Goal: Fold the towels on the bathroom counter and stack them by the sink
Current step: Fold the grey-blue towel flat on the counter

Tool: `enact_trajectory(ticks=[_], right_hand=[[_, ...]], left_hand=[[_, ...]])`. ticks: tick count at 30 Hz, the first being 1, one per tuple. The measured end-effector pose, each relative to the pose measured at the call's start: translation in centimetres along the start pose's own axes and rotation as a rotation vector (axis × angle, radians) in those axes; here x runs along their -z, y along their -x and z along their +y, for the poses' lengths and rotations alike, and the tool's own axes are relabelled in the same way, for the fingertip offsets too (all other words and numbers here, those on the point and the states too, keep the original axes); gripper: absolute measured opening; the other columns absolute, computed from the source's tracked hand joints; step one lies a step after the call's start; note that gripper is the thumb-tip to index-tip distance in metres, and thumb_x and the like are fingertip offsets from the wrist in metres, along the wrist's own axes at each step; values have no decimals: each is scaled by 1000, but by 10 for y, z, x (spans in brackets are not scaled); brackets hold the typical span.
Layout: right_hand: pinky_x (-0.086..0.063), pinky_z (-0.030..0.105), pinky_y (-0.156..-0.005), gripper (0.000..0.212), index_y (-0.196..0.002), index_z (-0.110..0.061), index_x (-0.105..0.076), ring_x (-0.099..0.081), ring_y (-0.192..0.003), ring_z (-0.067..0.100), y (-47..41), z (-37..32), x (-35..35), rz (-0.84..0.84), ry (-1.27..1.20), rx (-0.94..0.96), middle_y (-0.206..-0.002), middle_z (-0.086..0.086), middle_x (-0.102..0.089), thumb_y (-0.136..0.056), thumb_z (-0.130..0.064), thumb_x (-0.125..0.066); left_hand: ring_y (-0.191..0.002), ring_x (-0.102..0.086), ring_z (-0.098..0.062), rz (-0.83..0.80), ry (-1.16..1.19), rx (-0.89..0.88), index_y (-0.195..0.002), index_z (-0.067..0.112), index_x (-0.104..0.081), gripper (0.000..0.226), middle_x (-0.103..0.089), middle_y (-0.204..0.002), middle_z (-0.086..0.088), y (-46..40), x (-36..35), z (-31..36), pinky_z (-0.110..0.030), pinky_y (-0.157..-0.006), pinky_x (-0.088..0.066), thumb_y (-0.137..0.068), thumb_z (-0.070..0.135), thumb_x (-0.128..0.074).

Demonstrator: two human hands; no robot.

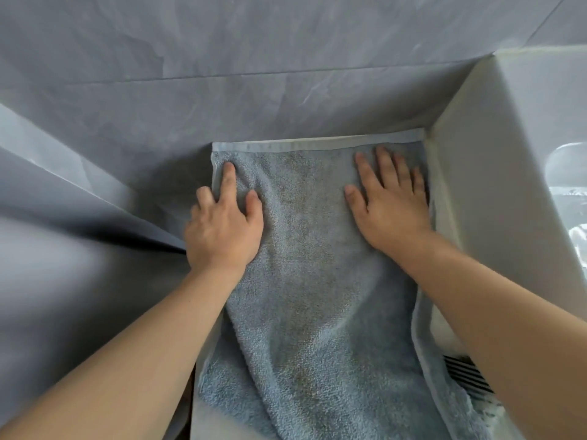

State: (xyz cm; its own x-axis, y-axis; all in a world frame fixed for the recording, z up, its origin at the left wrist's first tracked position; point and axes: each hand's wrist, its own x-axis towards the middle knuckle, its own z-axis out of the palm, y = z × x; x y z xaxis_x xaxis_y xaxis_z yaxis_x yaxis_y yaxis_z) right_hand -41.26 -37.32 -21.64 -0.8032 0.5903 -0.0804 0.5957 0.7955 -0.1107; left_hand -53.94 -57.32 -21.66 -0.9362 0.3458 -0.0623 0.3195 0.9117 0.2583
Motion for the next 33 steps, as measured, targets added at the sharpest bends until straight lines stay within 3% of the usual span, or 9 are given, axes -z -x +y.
enact_trajectory(ticks=[2, 7, 11, 13, 15, 18, 23, 28, 33], right_hand=[[4, 47, -120, 64, -155, -34, -7, 3, -150, 27, -1, 16, -5, -15, 7, -19, -164, 2, -1, -97, -59, -17], [5, 47, -119, 66, -155, -36, -11, 2, -150, 28, -2, 20, -7, 34, 2, -40, -164, 3, -4, -95, -62, -15], [5, 48, -120, 63, -155, -34, -11, 4, -150, 28, 0, 18, -4, 20, -3, -19, -164, 4, -2, -98, -57, -19], [6, 49, -120, 63, -155, -33, -10, 5, -150, 28, -1, 17, -4, 11, -3, -17, -164, 4, -1, -98, -57, -18], [5, 49, -120, 63, -155, -33, -10, 5, -150, 28, -1, 17, -5, 17, 11, -24, -164, 4, -1, -97, -58, -17], [5, 49, -120, 64, -155, -32, -10, 4, -150, 29, 0, 20, -5, 26, 1, -28, -164, 5, -2, -97, -58, -16], [6, 46, -120, 63, -156, -28, -13, 2, -150, 27, -2, 20, -1, 27, -40, -23, -164, 4, -5, -98, -54, -18], [-14, 36, -120, 46, -144, -5, -41, -25, -145, 24, 2, 38, 17, 136, -372, -9, -155, 11, -33, -102, -22, -38], [-24, 39, -116, 46, -137, -3, -47, -34, -138, 28, 37, 9, 39, 279, -466, -60, -151, 13, -36, -92, -14, -48]], left_hand=[[-107, -53, -38, 12, 4, -1, -153, 40, -15, 60, -45, -124, -14, -1, -1, -1, -47, -87, -45, -97, 58, -24], [-111, -51, -38, -5, 18, 6, -152, 39, -17, 59, -43, -130, -15, 0, 0, 1, -49, -88, -44, -96, 56, -25], [-136, -28, -35, 47, -157, -126, -154, 21, -23, 64, -21, -154, -12, 1, 14, 5, -53, -109, -30, -98, 52, -26], [-141, -24, -33, 87, -116, -257, -152, 17, -28, 63, -21, -157, -11, 20, 21, 12, -55, -115, -21, -99, 51, -25], [-148, -17, -30, 13, -67, -352, -153, 20, -27, 64, -20, -160, -8, 55, 17, 16, -59, -118, -12, -99, 53, -20], [-153, -2, -25, -124, -221, -386, -158, 24, -13, 71, -7, -166, -4, 95, 0, 6, -62, -118, -4, -96, 59, -12], [-152, -11, -26, -80, -257, -365, -158, 25, -20, 71, -16, -165, -4, 92, -9, 3, -62, -118, -8, -95, 59, -23], [-153, -7, -26, -80, -259, -361, -158, 27, -16, 71, -13, -166, -3, 94, -9, 0, -61, -119, -7, -95, 60, -18], [-153, -4, -25, -67, -243, -340, -158, 28, -15, 71, -11, -166, -2, 92, -11, 1, -61, -119, -4, -94, 59, -19]])
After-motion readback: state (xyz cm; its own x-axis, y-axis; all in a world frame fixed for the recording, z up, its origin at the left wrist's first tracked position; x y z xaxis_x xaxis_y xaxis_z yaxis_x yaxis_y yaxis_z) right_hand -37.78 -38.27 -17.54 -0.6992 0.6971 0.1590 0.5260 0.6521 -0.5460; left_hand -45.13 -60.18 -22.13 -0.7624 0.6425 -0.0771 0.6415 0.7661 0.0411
